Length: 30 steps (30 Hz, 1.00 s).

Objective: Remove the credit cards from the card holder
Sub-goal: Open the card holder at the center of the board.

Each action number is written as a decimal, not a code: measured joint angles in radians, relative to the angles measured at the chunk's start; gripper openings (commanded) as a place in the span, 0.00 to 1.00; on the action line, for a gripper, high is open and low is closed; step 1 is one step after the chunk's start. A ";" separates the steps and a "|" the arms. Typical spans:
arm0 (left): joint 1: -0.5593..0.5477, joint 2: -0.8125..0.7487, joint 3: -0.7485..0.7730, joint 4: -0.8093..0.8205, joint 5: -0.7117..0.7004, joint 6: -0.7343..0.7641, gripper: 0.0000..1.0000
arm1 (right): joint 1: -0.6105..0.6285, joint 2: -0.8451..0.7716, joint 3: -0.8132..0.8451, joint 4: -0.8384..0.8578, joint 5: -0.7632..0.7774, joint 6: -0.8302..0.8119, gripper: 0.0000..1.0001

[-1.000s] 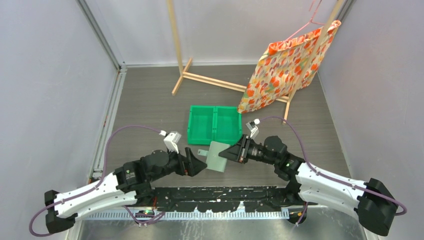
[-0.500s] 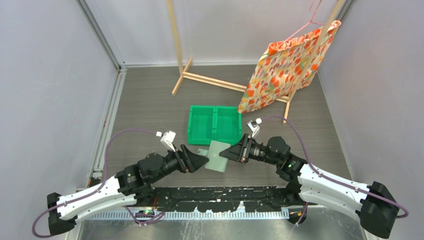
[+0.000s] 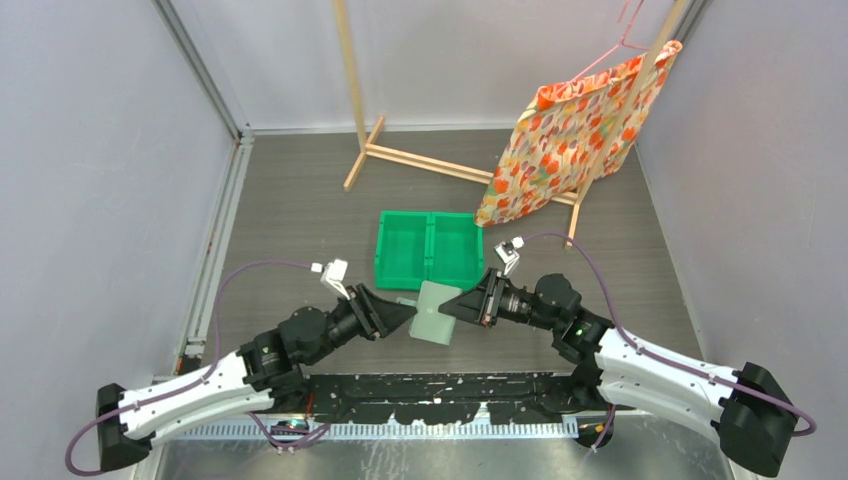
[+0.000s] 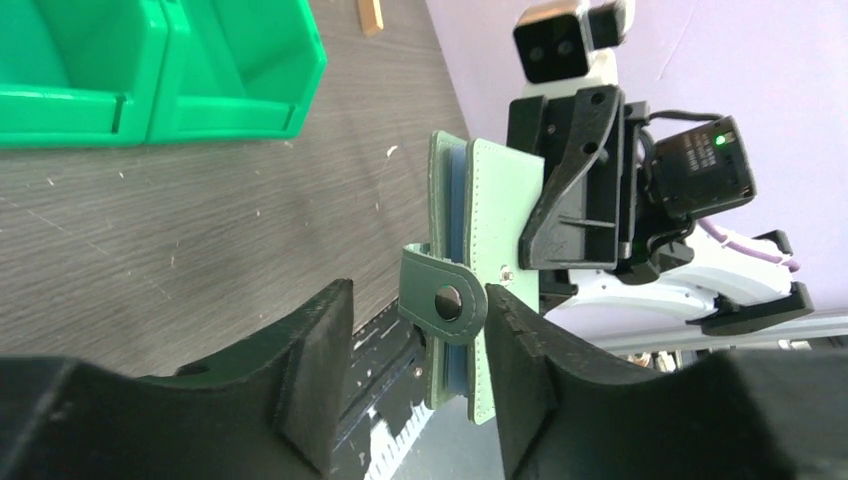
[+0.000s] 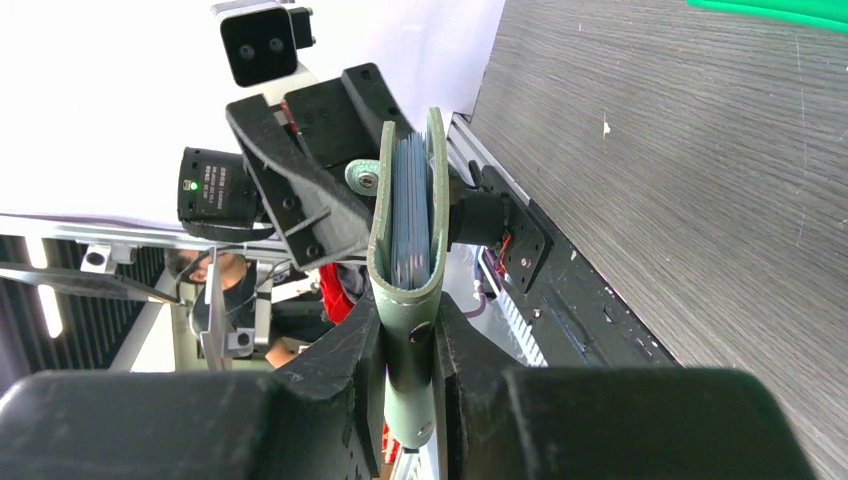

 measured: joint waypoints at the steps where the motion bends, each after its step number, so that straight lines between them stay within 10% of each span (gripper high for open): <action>1: 0.006 -0.021 -0.007 0.000 -0.005 -0.003 0.42 | 0.000 0.000 0.000 0.000 0.000 0.000 0.01; 13: 0.029 -0.059 -0.029 -0.001 -0.021 -0.024 0.39 | -0.001 0.023 0.000 0.008 -0.010 0.000 0.01; 19: 0.029 0.008 -0.029 0.001 -0.018 -0.023 0.01 | -0.001 0.031 -0.002 0.014 -0.011 0.006 0.01; 23: 0.031 0.019 -0.019 -0.016 -0.026 -0.006 0.00 | -0.001 0.029 -0.013 0.016 -0.011 0.011 0.01; 25: 0.031 0.031 0.018 -0.061 -0.026 0.013 0.01 | -0.001 0.026 -0.021 0.010 -0.011 0.011 0.21; 28: 0.030 0.061 0.090 -0.116 -0.020 0.040 0.01 | -0.001 0.013 -0.021 -0.007 -0.004 0.012 0.94; 30: 0.031 0.086 0.131 -0.129 -0.019 0.061 0.01 | -0.001 -0.010 -0.020 -0.047 0.008 -0.001 1.00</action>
